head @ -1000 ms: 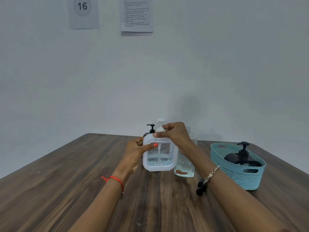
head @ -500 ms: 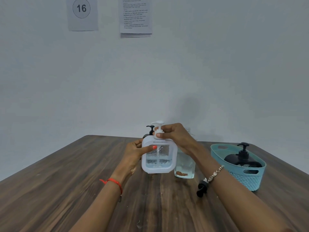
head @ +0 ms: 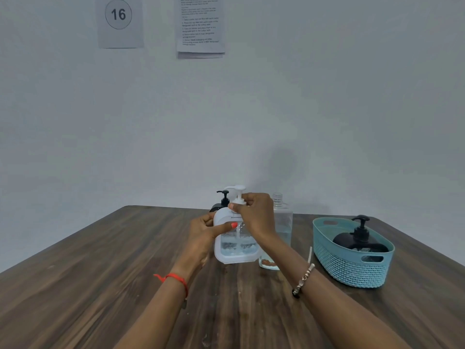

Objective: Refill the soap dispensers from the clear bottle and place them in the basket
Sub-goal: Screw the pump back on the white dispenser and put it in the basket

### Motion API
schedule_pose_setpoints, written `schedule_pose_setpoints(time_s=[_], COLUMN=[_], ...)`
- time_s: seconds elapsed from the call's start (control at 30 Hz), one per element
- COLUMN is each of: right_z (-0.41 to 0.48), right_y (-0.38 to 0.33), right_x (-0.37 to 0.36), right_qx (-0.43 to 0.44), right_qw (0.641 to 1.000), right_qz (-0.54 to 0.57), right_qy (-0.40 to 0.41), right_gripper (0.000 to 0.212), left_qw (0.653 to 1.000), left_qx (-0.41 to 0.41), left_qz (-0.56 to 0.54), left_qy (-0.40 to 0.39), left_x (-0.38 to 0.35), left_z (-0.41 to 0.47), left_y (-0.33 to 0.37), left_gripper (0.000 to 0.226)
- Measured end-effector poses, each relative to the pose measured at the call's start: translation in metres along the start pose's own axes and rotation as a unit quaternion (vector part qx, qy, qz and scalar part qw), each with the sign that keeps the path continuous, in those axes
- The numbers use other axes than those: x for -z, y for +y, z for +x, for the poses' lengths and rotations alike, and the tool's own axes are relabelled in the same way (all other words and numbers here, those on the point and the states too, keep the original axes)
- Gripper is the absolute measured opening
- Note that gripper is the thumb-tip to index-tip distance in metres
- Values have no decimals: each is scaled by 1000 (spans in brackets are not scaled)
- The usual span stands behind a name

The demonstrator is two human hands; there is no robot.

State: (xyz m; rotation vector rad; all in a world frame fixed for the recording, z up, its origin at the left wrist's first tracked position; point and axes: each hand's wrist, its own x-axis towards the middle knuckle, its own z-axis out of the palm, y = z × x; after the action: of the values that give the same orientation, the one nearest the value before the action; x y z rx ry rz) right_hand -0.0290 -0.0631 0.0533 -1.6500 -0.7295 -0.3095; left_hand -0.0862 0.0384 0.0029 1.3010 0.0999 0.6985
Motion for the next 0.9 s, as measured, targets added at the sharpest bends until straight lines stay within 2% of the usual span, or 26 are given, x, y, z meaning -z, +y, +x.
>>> schedule_pose_setpoints(time_s=[0.13, 0.2, 0.3, 0.4, 0.5, 0.7, 0.9], right_z=[1, 2, 1, -5, -7, 9, 38], right_y=[0, 4, 13, 23, 34, 34, 38], right_x=[8, 16, 31, 54, 80, 137, 200], right_qx=[11, 1, -61, -101, -99, -92, -63], right_qw=[999, 998, 994, 987, 985, 986, 992], right_qz=[-3, -5, 20, 62, 80, 125, 110], right_qy=[-34, -64, -88, -108, -115, -56, 0], right_gripper=[29, 43, 66, 63, 57, 58, 58], left_qw=[1000, 1000, 1000, 1000, 999, 996, 988], left_qx=[1, 2, -1, -1, -3, -51, -81], left_qz=[4, 2, -21, -30, -24, 53, 73], left_qy=[5, 8, 3, -5, -23, -42, -113], left_x=[-1, -3, -10, -19, -36, -94, -166], left_z=[-1, -1, -4, -6, -7, 0, 21], left_y=[1, 4, 9, 14, 16, 20, 17], left_gripper=[43, 43, 35, 34, 32, 37, 36])
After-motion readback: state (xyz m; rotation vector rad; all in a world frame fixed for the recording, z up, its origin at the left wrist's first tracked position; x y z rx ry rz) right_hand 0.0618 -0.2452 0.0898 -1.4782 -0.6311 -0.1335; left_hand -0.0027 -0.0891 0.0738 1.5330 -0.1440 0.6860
